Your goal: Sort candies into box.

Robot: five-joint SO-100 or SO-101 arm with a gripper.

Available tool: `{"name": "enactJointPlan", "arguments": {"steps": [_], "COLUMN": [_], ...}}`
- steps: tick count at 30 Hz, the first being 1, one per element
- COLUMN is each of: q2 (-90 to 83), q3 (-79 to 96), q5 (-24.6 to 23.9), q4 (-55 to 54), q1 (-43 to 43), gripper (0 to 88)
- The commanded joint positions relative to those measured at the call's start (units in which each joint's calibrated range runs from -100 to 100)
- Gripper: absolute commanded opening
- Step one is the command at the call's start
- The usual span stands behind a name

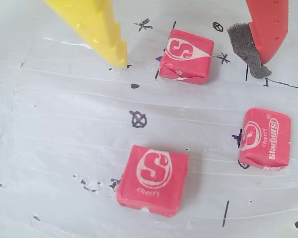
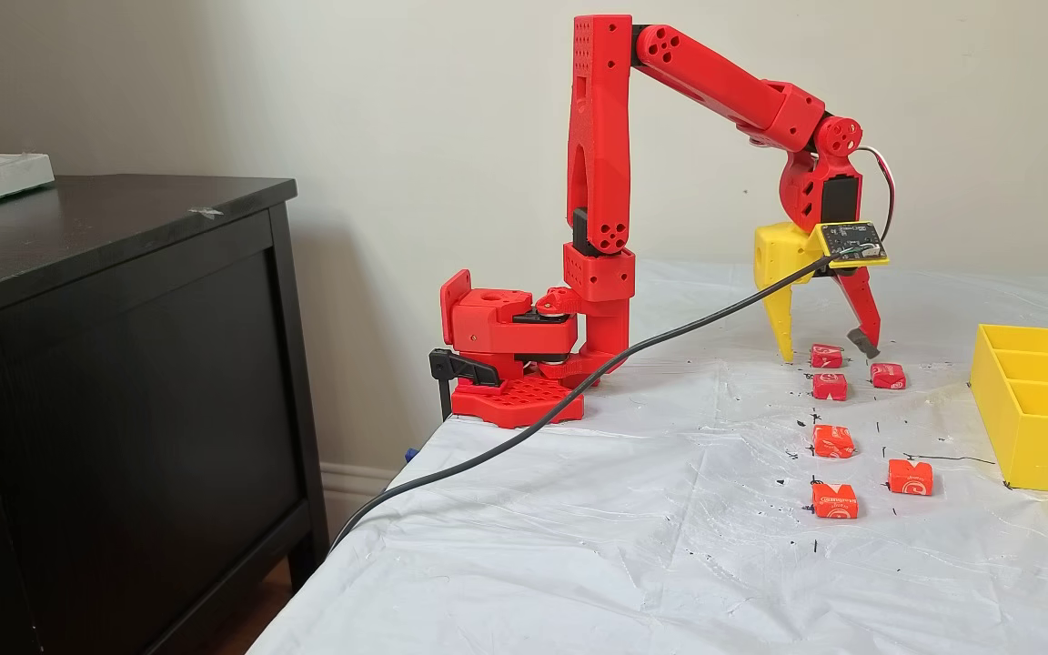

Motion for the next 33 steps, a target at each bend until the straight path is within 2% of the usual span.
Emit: {"name": "enactJointPlan", "arguments": {"steps": [1,7,10,15,25,33], "q2": [0.38,1.57,2.67,2.33,-14.8,-18.36], "q3": [-4.37,-5.46,-5.46,-6.37,-12.65,-28.4], "q5": [0.54,0.73,0.73,0.49,1.12,3.27], "q4": [-0.92,0.39,0.06,0.96,13.98,17.58], "q1": [-1.07,-1.16,-1.25,-0.89,1.01,11.16], "gripper": [30.7,27.3,19.6,0.2,0.2,0.2]}}
